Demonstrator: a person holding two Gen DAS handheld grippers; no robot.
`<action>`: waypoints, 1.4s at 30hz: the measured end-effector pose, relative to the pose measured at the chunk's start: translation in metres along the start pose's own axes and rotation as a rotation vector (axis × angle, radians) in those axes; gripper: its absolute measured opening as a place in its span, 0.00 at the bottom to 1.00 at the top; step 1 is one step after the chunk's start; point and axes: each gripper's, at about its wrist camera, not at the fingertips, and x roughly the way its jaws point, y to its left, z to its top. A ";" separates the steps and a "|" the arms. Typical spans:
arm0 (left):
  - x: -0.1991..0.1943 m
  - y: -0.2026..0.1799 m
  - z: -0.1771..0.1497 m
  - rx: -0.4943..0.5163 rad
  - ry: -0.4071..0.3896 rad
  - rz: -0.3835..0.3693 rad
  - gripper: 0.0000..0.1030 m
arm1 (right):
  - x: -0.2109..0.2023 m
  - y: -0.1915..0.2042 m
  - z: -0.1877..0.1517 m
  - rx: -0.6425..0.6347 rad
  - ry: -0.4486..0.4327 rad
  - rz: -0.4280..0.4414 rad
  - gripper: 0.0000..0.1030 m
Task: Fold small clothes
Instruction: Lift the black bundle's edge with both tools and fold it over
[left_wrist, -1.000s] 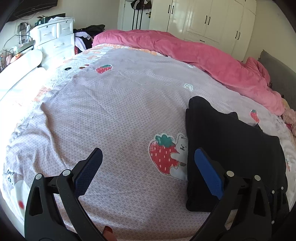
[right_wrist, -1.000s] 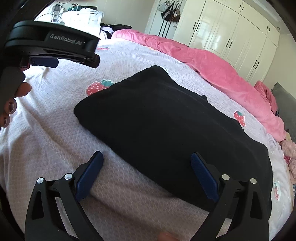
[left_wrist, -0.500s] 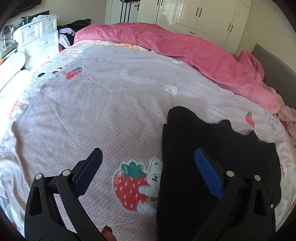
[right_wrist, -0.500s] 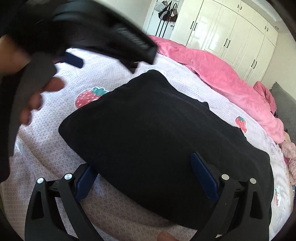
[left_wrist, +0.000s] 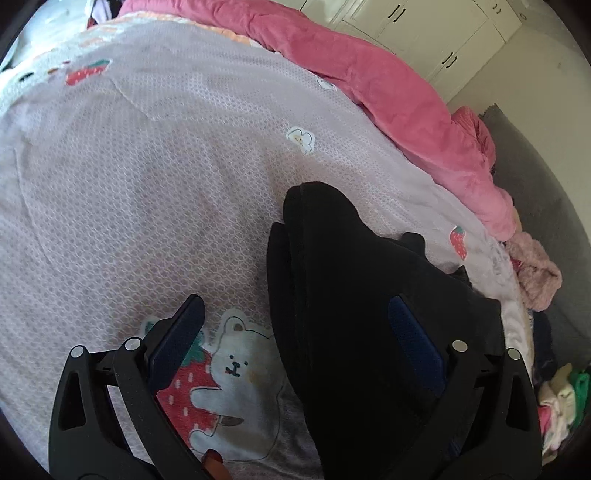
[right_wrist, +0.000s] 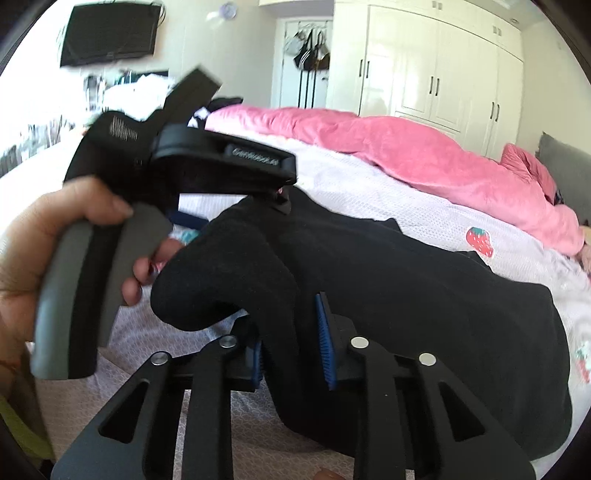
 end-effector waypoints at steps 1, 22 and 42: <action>0.001 -0.001 -0.001 -0.007 0.003 -0.010 0.91 | -0.002 -0.003 0.000 0.014 -0.011 0.004 0.20; -0.016 -0.058 -0.025 0.034 0.007 -0.282 0.22 | -0.046 -0.023 -0.010 0.104 -0.088 0.005 0.13; -0.016 -0.216 -0.054 0.230 0.009 -0.117 0.22 | -0.114 -0.106 -0.036 0.322 -0.149 -0.044 0.08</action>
